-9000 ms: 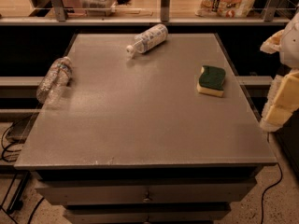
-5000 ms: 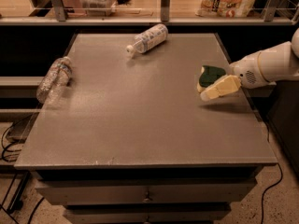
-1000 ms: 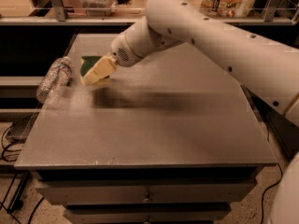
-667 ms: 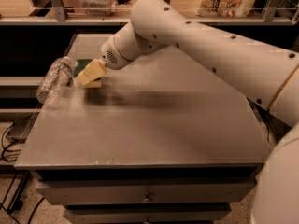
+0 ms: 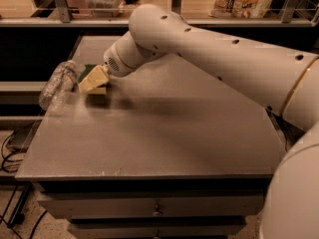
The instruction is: Move sponge near water bottle
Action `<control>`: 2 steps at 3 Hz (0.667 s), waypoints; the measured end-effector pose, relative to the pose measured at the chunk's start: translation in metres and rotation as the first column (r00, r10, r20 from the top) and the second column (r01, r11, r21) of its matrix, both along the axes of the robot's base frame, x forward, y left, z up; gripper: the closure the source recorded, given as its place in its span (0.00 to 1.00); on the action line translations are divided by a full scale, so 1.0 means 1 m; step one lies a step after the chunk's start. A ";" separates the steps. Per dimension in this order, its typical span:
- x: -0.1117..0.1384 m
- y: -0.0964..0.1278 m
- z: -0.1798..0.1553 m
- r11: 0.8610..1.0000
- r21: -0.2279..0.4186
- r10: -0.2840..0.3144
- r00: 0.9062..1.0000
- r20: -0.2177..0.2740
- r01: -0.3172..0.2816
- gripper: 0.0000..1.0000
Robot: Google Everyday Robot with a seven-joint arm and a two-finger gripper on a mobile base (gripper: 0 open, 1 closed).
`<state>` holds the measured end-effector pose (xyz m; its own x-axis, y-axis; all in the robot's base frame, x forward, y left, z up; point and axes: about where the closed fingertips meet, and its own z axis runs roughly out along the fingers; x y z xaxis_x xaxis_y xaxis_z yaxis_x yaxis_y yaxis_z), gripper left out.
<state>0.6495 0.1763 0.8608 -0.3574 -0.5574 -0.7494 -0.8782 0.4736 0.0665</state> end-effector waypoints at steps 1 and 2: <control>0.002 -0.005 0.003 1.000 0.004 -0.028 1.000 0.007 0.028 0.12; 0.001 -0.003 0.003 1.000 0.003 -0.024 1.000 0.006 0.024 0.00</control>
Offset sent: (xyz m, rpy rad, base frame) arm 0.0013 -0.0039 0.0026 0.0029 -0.0059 -0.0228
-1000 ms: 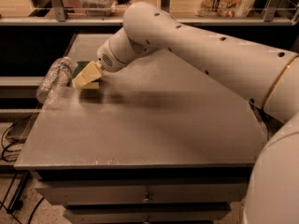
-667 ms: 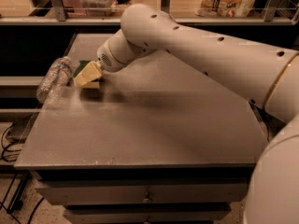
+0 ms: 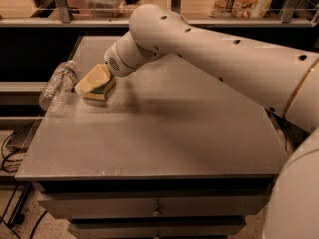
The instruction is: Move sponge near water bottle
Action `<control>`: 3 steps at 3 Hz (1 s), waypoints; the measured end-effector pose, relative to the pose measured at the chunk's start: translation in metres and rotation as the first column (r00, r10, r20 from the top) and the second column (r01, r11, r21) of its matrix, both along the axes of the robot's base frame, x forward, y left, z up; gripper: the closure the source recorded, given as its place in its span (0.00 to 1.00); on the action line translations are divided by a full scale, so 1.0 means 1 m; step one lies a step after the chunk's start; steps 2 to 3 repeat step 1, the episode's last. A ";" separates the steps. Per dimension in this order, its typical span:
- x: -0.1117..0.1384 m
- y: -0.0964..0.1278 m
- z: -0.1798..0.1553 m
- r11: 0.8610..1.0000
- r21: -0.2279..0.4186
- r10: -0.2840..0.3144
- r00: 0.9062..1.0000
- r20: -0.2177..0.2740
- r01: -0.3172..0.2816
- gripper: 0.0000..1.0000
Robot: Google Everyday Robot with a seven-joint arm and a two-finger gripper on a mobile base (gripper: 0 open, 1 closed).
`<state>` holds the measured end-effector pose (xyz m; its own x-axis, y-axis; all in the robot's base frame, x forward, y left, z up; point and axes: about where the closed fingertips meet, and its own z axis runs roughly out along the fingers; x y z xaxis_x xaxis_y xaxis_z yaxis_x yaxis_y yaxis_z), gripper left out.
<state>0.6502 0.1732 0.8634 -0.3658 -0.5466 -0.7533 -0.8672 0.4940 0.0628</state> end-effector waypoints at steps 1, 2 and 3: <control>0.000 0.000 0.000 1.000 0.000 0.000 1.000 0.000 0.000 0.00; 0.000 0.000 0.000 1.000 0.000 0.000 1.000 0.000 0.000 0.00; 0.000 0.000 0.000 1.000 0.000 0.000 1.000 0.000 0.000 0.00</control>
Offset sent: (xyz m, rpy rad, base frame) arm 0.0000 0.0000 0.0000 0.0000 0.0000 0.0000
